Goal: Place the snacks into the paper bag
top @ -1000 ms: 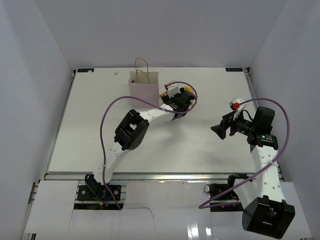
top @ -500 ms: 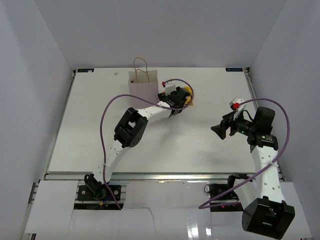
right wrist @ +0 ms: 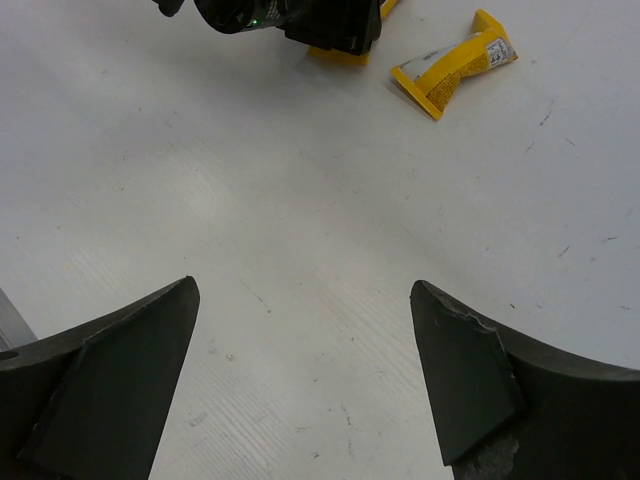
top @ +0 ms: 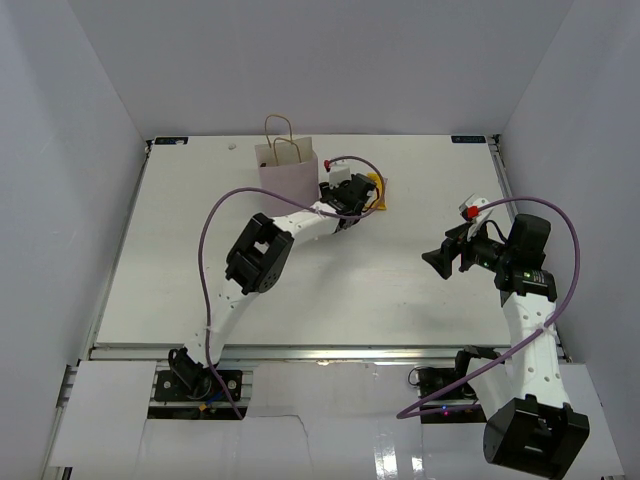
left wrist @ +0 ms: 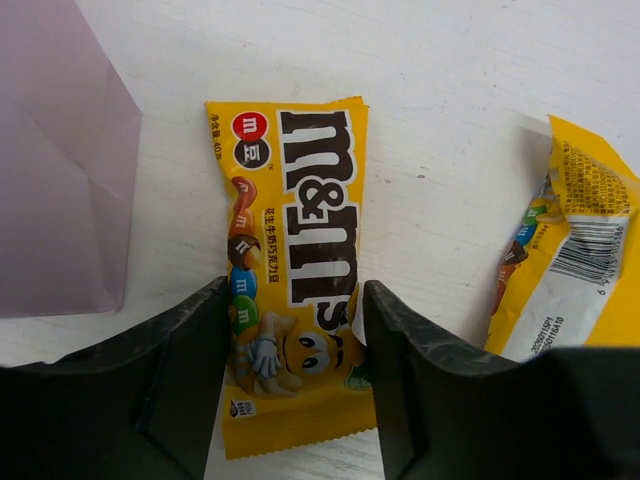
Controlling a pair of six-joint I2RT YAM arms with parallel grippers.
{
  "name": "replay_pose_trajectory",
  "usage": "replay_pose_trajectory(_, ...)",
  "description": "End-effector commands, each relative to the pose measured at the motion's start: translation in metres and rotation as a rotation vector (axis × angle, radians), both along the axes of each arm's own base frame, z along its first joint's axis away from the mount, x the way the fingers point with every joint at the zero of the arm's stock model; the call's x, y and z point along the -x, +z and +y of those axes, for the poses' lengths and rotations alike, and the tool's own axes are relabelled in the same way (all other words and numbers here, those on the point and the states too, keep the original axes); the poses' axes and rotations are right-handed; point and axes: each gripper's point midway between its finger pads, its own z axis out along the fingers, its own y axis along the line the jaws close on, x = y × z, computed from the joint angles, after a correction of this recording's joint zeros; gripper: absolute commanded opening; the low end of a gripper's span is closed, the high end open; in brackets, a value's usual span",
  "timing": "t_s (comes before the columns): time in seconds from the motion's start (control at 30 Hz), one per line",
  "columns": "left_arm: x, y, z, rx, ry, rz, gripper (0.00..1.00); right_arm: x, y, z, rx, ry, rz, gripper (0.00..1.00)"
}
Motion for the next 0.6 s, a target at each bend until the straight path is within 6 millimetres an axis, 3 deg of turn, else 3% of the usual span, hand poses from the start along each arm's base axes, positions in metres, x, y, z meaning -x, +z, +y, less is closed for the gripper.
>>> replay_pose_trajectory(0.0, 0.014, -0.012, 0.0, 0.001, -0.075, 0.066, 0.61, -0.002, 0.008, -0.001, 0.003, -0.004, -0.035, 0.92)
replay_pose_trajectory(0.17, 0.03, -0.001, -0.006, -0.036, -0.205, 0.033, 0.44, -0.002, 0.008, -0.002, 0.006, -0.009, -0.039, 0.92)
replay_pose_trajectory(0.23, 0.034, 0.022, -0.017, -0.009, -0.278, -0.018, 0.41, -0.002, 0.009, -0.003, 0.006, -0.012, -0.04, 0.92)
replay_pose_trajectory(0.27, 0.044, 0.013, -0.012, -0.055, -0.323, 0.006, 0.39, -0.002, 0.008, -0.003, 0.007, -0.011, -0.04, 0.92)
replay_pose_trajectory(0.3, 0.044, 0.037, -0.016, -0.031, -0.354, -0.041, 0.37, -0.002, 0.009, -0.003, 0.008, -0.013, -0.043, 0.92)
replay_pose_trajectory(0.37, 0.057, 0.058, -0.02, -0.029, -0.47, -0.082, 0.36, -0.001, 0.009, -0.003, 0.008, -0.011, -0.044, 0.92)
replay_pose_trajectory(0.4, 0.063, 0.05, -0.024, -0.035, -0.525, -0.071, 0.34, -0.001, 0.009, -0.004, 0.008, -0.013, -0.044, 0.92)
replay_pose_trajectory(0.43, 0.067, 0.073, -0.027, -0.014, -0.567, -0.109, 0.34, -0.001, 0.009, -0.003, 0.007, -0.011, -0.044, 0.92)
replay_pose_trajectory(0.5, 0.083, 0.084, -0.035, -0.044, -0.715, -0.117, 0.31, -0.001, 0.008, -0.004, 0.007, -0.011, -0.044, 0.92)
replay_pose_trajectory(0.53, 0.089, 0.108, -0.037, -0.034, -0.767, -0.158, 0.29, -0.001, 0.008, -0.003, 0.007, -0.01, -0.042, 0.92)
replay_pose_trajectory(0.57, 0.097, 0.119, -0.039, -0.036, -0.818, -0.175, 0.29, -0.001, 0.008, -0.004, 0.007, -0.011, -0.044, 0.92)
